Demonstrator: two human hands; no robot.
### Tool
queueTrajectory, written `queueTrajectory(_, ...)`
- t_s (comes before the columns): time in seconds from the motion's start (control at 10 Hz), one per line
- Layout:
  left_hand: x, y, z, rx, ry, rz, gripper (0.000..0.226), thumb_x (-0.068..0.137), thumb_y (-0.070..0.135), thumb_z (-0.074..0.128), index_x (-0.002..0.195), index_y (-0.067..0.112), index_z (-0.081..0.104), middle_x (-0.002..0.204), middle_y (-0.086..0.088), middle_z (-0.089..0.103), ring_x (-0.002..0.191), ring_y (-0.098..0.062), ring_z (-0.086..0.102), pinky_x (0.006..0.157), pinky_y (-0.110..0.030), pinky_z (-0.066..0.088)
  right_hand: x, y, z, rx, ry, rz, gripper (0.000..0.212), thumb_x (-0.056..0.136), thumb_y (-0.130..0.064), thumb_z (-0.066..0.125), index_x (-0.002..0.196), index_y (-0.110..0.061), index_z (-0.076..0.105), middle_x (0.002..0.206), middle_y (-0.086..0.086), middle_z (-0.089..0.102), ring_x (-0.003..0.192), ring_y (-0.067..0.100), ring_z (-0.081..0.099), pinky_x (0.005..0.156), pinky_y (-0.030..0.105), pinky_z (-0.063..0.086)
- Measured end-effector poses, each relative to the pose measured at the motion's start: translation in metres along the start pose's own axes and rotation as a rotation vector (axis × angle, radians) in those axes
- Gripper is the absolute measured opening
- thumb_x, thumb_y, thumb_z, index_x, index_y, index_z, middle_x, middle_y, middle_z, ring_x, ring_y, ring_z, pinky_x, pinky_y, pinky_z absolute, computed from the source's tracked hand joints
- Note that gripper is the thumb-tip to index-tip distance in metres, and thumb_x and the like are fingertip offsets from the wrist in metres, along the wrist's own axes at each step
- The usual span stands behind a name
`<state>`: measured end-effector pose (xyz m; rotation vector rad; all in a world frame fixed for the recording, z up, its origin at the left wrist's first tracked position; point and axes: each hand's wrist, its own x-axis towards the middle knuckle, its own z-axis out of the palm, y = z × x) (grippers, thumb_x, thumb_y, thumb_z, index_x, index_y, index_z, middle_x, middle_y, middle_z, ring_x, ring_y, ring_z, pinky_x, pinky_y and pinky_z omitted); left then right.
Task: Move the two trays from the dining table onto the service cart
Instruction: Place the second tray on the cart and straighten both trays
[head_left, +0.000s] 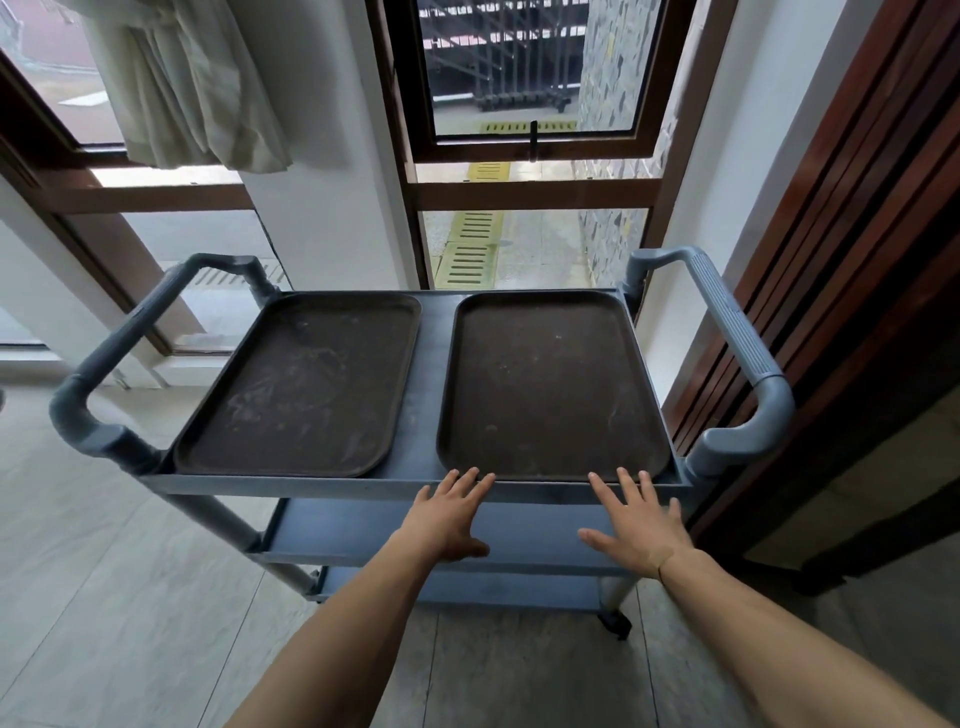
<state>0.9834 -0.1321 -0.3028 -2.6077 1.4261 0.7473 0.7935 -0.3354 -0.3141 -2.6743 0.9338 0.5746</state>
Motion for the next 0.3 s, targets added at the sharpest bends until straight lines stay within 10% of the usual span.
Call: queueTrajectory(0.3, -0.026, -0.052, -0.014, -0.212, 0.132, 0.036, 0.098, 0.083, 0.051, 0.07, 0.158, 0.034, 0.009, 0.167, 0.0, 0.011, 0.152, -0.021, 0.012, 0.12, -0.046, 0.024, 0.004, -0.039, -0.012, 0.089, 0.08, -0.003, 0.077, 0.084, -0.078, 0.035, 0.15, -0.046, 0.012, 0.163, -0.003, 0.013, 0.148, 0.027, 0.009, 0.113, 0.062, 0.012)
